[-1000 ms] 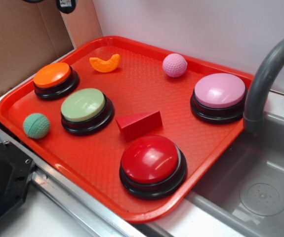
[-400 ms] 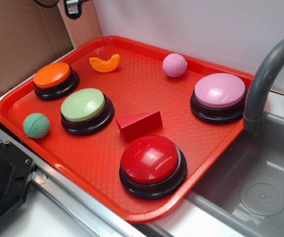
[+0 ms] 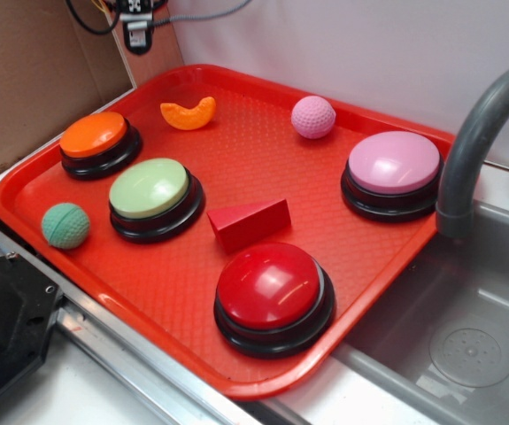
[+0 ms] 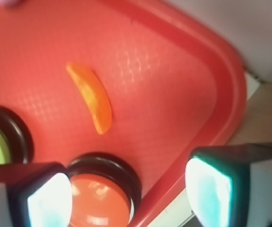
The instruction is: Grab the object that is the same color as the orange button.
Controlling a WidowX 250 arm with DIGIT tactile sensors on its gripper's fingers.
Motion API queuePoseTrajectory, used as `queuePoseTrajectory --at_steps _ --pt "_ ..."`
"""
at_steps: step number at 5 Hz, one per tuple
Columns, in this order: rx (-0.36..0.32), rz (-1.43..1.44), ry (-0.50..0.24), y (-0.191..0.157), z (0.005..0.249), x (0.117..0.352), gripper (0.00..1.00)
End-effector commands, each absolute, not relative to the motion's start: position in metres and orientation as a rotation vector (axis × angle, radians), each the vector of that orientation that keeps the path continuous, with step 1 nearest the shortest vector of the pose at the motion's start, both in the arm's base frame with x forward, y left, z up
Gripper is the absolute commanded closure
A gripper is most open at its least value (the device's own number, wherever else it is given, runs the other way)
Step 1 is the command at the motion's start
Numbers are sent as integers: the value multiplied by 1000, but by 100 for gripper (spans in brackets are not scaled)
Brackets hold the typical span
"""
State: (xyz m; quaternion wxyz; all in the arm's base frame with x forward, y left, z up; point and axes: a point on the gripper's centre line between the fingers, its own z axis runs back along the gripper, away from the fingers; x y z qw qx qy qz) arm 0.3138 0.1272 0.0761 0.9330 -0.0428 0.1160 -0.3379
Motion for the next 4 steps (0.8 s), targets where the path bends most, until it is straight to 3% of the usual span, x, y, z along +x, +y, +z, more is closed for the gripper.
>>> queuePoseTrajectory --at_steps 1,4 --pt "32 -861 166 96 78 312 0" --pt "110 -898 154 78 44 331 0"
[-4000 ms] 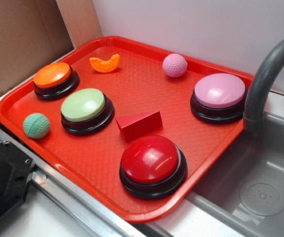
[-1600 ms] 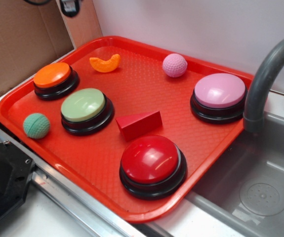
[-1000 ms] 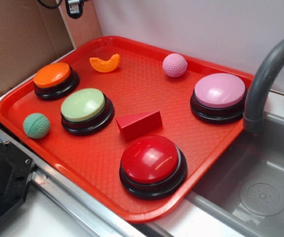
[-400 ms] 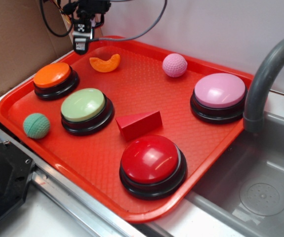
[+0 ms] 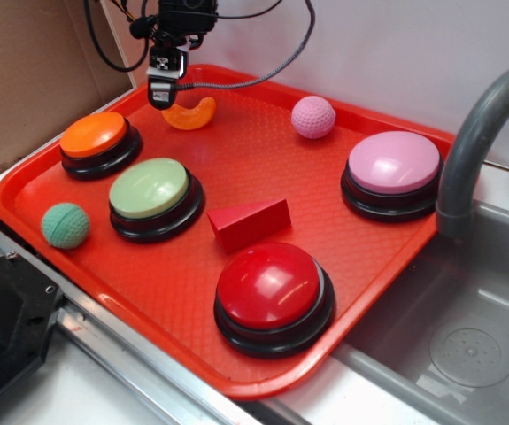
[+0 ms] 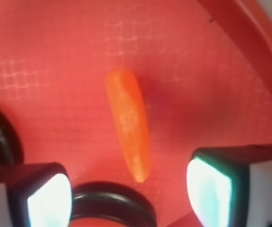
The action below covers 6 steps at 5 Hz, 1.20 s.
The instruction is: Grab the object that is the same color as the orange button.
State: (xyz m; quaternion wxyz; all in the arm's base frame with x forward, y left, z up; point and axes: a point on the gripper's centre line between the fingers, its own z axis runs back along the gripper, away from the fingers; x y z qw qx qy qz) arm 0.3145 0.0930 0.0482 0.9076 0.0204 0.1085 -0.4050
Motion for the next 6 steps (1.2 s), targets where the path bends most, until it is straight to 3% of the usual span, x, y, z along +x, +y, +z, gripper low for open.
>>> queuePoseTrajectory --at_steps 1,2,3,4,6 --pt "95 -904 186 75 26 331 0" --pt "78 -922 239 74 7 326 0" --pt "73 -899 279 77 -5 324 18" --pt "67 -886 293 81 -10 322 100" --pt "81 -865 285 82 -4 321 100"
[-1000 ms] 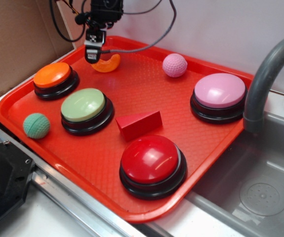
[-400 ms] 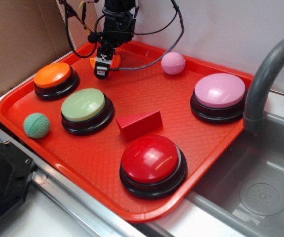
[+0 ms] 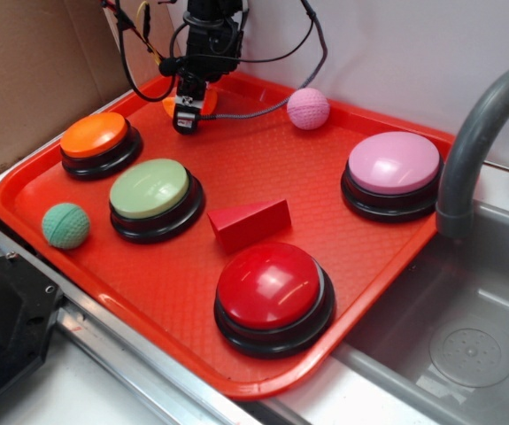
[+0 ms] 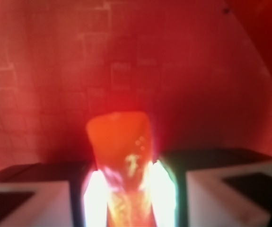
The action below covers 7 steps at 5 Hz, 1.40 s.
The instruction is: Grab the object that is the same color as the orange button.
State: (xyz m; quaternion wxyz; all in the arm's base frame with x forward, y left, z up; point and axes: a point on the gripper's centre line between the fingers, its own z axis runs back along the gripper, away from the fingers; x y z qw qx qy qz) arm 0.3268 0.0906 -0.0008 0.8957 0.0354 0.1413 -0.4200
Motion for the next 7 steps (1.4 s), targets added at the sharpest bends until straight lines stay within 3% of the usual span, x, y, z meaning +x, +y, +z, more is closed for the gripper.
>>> queuePoseTrajectory --at_steps 1,2,4,5,7 --pt "167 -777 279 83 10 316 100" --pt "197 -641 216 78 46 308 100" --pt "177 -502 73 74 119 292 100" --pt "71 -254 22 68 170 269 100" --pt "-75 101 17 66 271 238 100"
